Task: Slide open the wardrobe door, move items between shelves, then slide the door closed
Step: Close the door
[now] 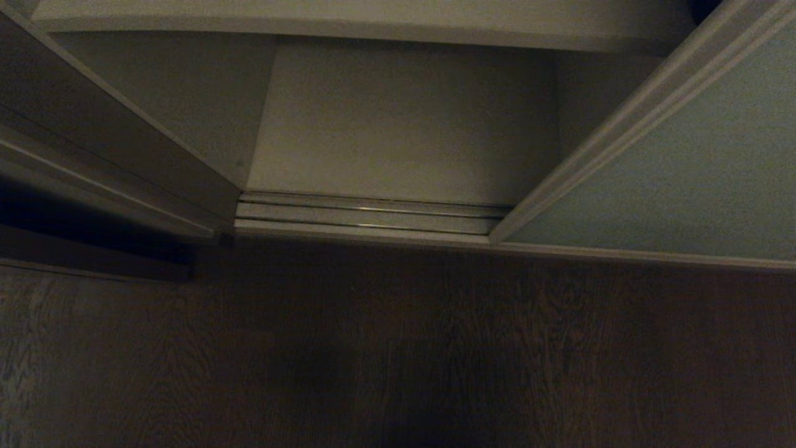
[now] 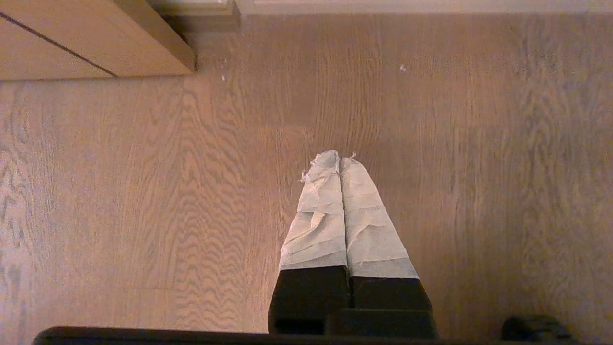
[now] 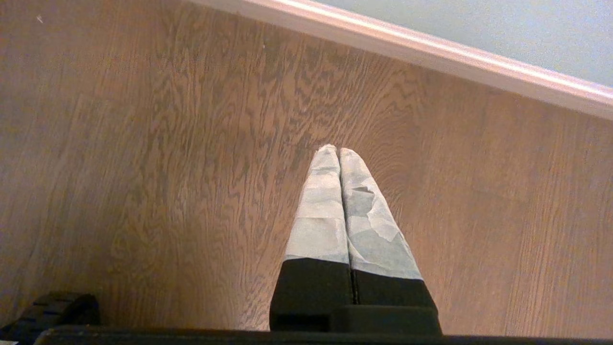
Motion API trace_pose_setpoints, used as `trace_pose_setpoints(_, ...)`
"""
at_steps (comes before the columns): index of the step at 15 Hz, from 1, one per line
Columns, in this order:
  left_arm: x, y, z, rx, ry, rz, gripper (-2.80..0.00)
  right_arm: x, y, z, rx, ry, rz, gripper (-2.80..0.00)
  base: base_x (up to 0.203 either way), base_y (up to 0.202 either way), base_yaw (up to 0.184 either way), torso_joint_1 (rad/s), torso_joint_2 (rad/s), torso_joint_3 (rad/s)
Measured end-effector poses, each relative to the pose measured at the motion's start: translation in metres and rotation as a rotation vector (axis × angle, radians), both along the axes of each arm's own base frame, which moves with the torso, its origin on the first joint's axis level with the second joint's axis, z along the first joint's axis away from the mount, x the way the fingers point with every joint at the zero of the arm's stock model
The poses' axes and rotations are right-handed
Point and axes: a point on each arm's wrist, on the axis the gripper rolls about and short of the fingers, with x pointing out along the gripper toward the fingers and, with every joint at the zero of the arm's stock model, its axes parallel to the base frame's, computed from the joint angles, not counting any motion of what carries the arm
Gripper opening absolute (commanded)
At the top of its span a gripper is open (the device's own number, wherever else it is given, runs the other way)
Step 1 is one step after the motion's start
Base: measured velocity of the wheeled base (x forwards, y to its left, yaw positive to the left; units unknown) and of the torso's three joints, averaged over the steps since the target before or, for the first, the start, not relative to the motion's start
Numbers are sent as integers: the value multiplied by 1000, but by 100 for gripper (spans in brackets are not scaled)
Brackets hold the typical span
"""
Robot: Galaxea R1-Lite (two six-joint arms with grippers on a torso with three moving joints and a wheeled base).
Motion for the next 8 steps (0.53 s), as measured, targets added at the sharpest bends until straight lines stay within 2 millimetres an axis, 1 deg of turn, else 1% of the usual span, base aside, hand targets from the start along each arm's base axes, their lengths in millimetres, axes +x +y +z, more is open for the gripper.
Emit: trace_pose_setpoints(8,0,0,0,-12,-1,0,-280,0,0,0,0,0,0,-280,0,0,0,1,3,192)
